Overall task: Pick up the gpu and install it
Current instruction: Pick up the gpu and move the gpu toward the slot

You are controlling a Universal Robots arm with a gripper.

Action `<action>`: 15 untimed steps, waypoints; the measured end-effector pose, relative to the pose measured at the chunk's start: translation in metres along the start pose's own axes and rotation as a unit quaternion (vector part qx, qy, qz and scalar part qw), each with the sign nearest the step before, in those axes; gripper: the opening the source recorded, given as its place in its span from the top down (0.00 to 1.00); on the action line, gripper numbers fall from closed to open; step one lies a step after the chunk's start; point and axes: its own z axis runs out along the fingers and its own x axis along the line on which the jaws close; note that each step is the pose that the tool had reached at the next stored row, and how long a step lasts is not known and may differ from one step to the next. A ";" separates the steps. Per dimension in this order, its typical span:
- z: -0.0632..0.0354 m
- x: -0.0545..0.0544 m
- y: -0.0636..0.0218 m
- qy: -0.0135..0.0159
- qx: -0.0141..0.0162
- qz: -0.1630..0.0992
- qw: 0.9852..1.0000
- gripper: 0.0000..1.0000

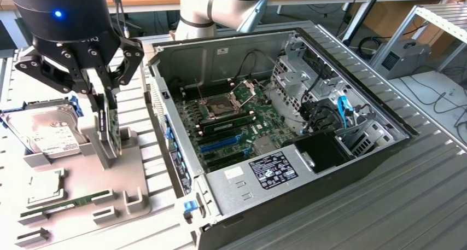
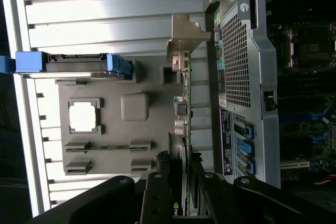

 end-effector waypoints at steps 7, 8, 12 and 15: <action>-0.0015 0.000 0.0000 0.000 0.000 0.000 1.000 0.74; -0.0016 0.000 0.0000 0.000 0.000 0.000 1.000 0.74; -0.0025 0.000 0.0000 0.000 0.000 0.000 1.000 0.74; -0.0031 0.000 0.0000 0.000 0.000 0.000 1.000 0.74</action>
